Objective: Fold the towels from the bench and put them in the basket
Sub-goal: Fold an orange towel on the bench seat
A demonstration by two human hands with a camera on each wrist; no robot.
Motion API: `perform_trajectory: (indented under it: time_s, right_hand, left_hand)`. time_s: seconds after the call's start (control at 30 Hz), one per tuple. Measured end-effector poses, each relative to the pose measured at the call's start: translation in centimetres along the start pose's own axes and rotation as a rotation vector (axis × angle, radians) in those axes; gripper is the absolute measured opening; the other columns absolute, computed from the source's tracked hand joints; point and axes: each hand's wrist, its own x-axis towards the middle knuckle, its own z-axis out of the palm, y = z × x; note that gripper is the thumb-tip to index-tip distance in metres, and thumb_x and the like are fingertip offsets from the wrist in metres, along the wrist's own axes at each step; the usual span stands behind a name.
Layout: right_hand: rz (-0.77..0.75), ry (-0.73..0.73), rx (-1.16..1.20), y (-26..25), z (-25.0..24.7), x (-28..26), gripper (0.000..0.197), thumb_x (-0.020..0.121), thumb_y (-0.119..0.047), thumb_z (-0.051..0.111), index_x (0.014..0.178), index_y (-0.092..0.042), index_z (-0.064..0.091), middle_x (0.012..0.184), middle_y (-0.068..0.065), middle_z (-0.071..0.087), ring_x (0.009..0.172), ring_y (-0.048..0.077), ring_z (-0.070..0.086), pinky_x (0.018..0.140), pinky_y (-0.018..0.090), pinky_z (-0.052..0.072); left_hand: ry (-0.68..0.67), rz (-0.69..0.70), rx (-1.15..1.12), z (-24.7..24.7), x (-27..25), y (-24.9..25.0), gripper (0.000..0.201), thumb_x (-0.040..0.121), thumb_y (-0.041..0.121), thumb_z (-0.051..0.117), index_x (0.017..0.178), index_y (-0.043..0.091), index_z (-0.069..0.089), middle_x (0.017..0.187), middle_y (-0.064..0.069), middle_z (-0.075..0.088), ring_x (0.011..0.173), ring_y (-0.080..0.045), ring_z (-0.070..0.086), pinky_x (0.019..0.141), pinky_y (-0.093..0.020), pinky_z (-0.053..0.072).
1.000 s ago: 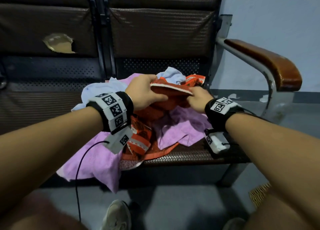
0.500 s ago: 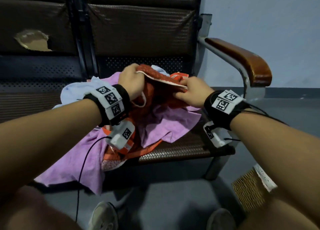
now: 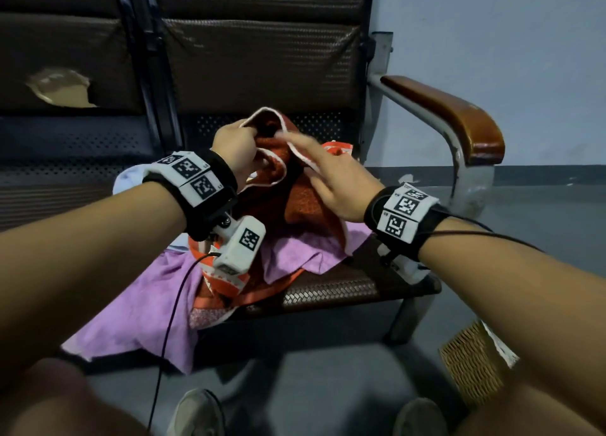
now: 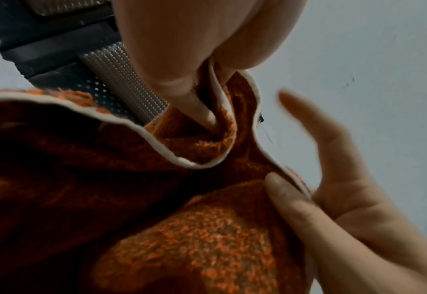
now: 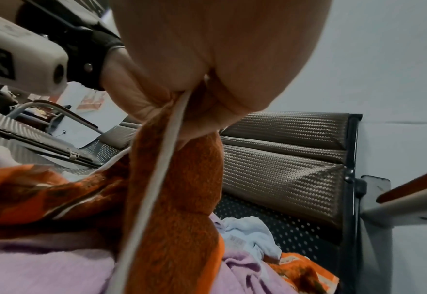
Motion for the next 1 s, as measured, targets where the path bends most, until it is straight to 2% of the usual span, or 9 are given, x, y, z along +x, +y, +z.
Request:
perform_trajectory:
  time_s: [0.1,0.17,0.3,0.43,0.53,0.67,0.83,0.9,1.0]
  right_hand:
    - [0.112,-0.209,-0.111,-0.2,0.2,0.4,0.036,0.093,-0.006,0.046,0.112,-0.022,0.071,0.08,-0.007,0.064,0.075,0.016,0.059,0.082,0.032,0.05]
    - [0.245,-0.283,-0.106,-0.3,1.2,0.5,0.028,0.094,-0.017,0.049,0.092,-0.018,0.077,0.077,-0.002,0.068,0.08,0.019,0.061,0.085,0.037,0.05]
    - [0.472,-0.171,0.114,-0.5,4.0,1.6,0.05,0.093,-0.055,0.057,0.064,-0.015,0.062,0.063,0.001,0.061,0.064,0.019,0.056,0.058,0.032,0.041]
    - [0.632,-0.04,0.342,0.1,6.5,3.9,0.027,0.096,-0.033,0.057,0.097,-0.01,0.07,0.097,0.015,0.071,0.087,0.029,0.064,0.079,0.039,0.053]
    - [0.75,0.07,0.495,0.9,6.2,4.6,0.019,0.095,-0.017,0.059,0.077,-0.01,0.062,0.072,0.008,0.062,0.066,0.023,0.058,0.059,0.029,0.048]
    - [0.723,0.218,0.593,1.5,4.2,4.9,0.036,0.096,-0.012,0.049,0.061,-0.014,0.056,0.065,0.004,0.058,0.07,0.026,0.055,0.069,0.036,0.041]
    - [0.749,0.381,0.659,1.4,2.1,5.2,0.035,0.096,-0.026,0.052,0.073,-0.008,0.071,0.072,0.002,0.068,0.071,0.018,0.063,0.066,0.031,0.048]
    - [0.644,0.373,0.555,2.1,1.0,4.7,0.033,0.097,-0.024,0.053,0.073,-0.006,0.066,0.071,0.008,0.058,0.07,0.022,0.054,0.067,0.036,0.044]
    - [0.512,0.221,0.205,2.9,0.3,3.4,0.033,0.097,-0.023,0.054,0.064,-0.017,0.054,0.062,-0.002,0.052,0.064,0.015,0.051,0.064,0.032,0.036]
  left_hand:
    - [-0.036,0.043,0.001,0.0,-0.4,0.0,0.024,0.097,0.005,0.051,0.103,0.012,0.073,0.091,-0.01,0.074,0.076,-0.021,0.069,0.07,-0.034,0.055]
    - [-0.043,0.055,-0.009,0.2,-1.1,0.2,0.02,0.095,0.005,0.056,0.103,0.009,0.075,0.094,-0.015,0.073,0.081,-0.026,0.067,0.077,-0.041,0.053]
    - [-0.097,0.005,-0.089,1.8,-2.4,0.4,0.02,0.094,0.005,0.057,0.108,0.009,0.071,0.088,-0.01,0.072,0.071,-0.02,0.069,0.062,-0.029,0.056]
    - [-0.166,-0.019,-0.135,2.5,-3.1,0.6,0.023,0.097,0.002,0.051,0.113,0.006,0.067,0.086,-0.011,0.072,0.068,-0.019,0.071,0.053,-0.025,0.055]
    - [-0.106,0.064,-0.131,1.5,-2.2,0.6,0.032,0.096,-0.003,0.047,0.113,0.008,0.072,0.097,-0.016,0.074,0.081,-0.027,0.075,0.066,-0.035,0.061]
    - [0.111,0.171,-0.007,-1.2,0.2,0.4,0.038,0.097,0.003,0.046,0.122,0.018,0.07,0.096,-0.01,0.076,0.07,-0.019,0.075,0.055,-0.025,0.056]
    - [0.05,0.174,0.014,-1.2,0.7,0.2,0.049,0.094,-0.004,0.028,0.123,0.014,0.063,0.082,-0.006,0.076,0.059,-0.02,0.074,0.045,-0.021,0.05]
    - [0.025,0.168,-0.037,-0.8,0.6,0.6,0.047,0.094,-0.004,0.03,0.116,0.019,0.065,0.094,-0.008,0.075,0.07,-0.023,0.076,0.052,-0.022,0.054]
    - [0.01,0.138,-0.15,-0.7,0.4,0.7,0.043,0.092,-0.007,0.034,0.105,0.013,0.07,0.095,-0.01,0.073,0.079,-0.021,0.076,0.061,-0.027,0.058]
